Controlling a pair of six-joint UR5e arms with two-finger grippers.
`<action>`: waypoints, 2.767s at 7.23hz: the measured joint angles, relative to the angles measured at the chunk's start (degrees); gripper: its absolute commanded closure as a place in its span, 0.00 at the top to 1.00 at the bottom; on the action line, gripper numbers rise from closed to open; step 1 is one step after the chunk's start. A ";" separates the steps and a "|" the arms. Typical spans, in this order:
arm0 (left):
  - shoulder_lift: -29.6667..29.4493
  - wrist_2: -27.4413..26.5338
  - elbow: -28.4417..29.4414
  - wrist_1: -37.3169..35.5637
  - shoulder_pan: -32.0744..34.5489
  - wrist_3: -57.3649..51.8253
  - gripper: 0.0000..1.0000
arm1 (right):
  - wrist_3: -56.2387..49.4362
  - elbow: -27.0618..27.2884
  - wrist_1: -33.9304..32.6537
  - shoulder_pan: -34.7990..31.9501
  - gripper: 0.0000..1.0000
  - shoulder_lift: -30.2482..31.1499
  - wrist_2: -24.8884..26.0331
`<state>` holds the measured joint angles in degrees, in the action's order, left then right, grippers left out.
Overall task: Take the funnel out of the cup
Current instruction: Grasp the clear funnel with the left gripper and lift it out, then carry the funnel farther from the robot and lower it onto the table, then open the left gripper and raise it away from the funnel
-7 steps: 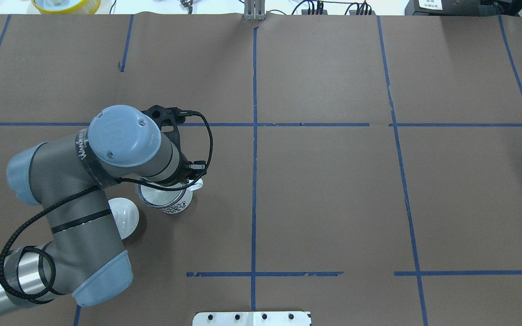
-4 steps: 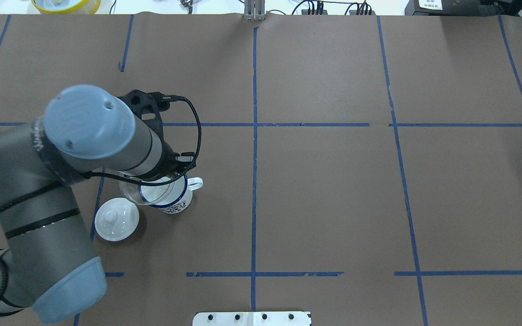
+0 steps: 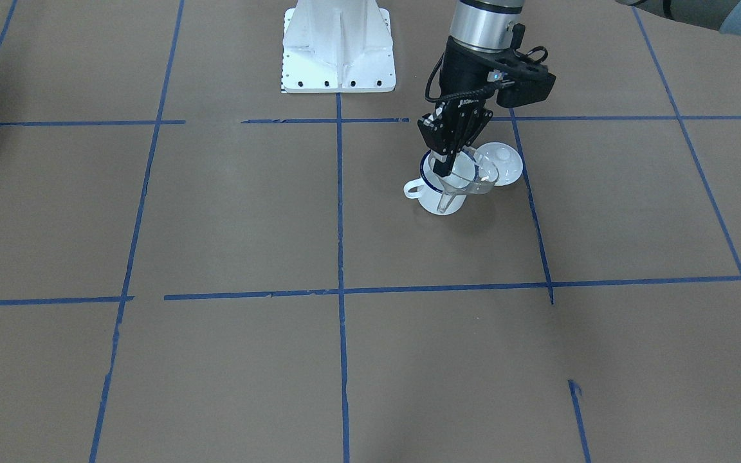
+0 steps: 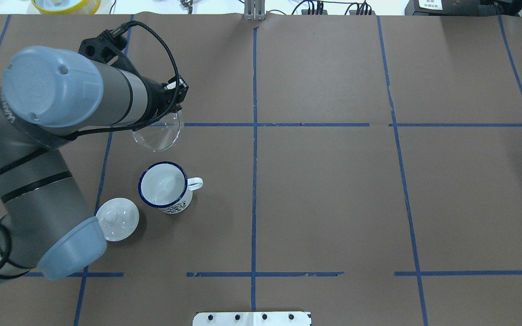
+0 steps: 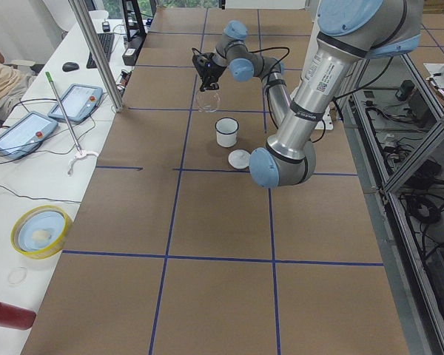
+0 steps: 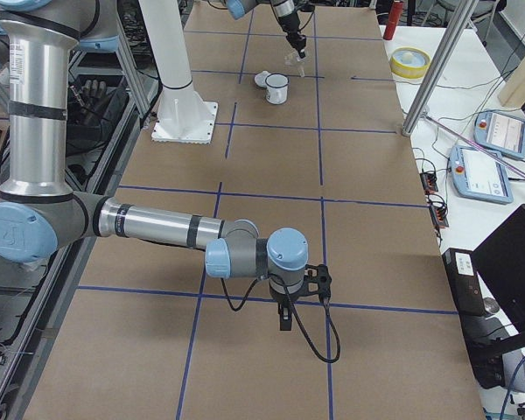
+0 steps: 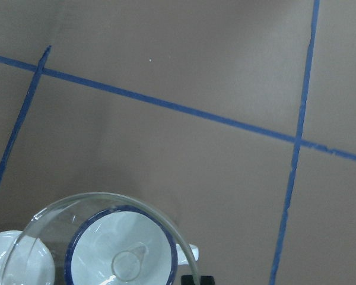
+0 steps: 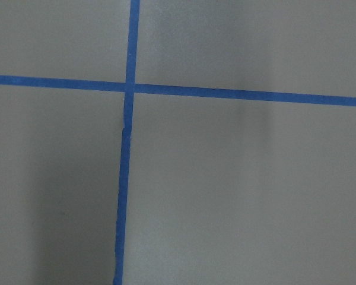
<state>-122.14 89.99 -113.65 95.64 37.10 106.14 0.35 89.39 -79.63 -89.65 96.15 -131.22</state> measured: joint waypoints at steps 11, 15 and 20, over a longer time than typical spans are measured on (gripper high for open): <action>-0.53 -17.42 39.57 42.67 2.53 12.17 1.00 | 0.00 0.00 0.00 0.00 1.00 0.00 0.00; 0.27 -15.41 32.30 41.94 3.25 2.62 1.00 | 0.00 0.00 0.00 0.00 1.00 0.00 0.00; 12.20 0.87 13.16 34.64 7.32 -12.81 1.00 | 0.00 0.00 0.00 0.00 1.00 0.00 0.00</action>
<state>-109.94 90.86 -100.49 130.28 44.42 93.33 0.35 89.39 -79.63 -89.65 96.15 -131.22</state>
